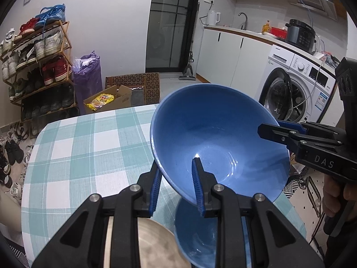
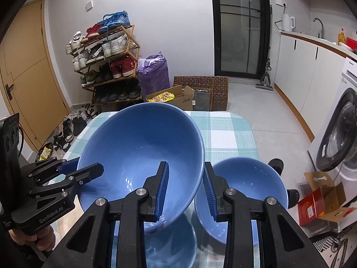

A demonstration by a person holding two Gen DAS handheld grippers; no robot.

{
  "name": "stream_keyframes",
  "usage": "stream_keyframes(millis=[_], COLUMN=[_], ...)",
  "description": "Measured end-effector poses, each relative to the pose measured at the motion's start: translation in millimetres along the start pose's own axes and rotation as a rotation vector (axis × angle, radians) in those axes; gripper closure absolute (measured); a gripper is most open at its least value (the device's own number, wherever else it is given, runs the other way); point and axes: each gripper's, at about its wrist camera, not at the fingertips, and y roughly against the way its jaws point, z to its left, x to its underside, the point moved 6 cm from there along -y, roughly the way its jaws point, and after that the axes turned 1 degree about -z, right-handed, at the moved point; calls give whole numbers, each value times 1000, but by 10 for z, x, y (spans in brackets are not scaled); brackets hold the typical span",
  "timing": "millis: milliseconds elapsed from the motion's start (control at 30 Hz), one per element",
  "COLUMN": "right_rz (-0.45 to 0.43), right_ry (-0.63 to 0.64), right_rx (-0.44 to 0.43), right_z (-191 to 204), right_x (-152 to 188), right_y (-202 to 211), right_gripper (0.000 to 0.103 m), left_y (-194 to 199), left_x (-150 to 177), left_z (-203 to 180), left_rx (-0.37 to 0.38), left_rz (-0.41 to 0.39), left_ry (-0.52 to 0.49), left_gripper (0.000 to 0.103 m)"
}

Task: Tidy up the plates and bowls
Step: 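Lift the blue bowl with both grippers and carry it over another blue bowl, then lower the blue bowl onto the tablecloth beside the other bowl, open both grippers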

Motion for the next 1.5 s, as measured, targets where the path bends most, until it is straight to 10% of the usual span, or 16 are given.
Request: stream_keyframes(millis=[1500], right_rz=[31], right_ry=[20], right_rx=[-13], right_z=[216], right_x=[919], right_y=[399], right_gripper=[71], left_y=[255], left_x=[685], left_z=[-170], left_rx=[-24], left_rz=[34], left_ry=[-9], left_gripper=[78])
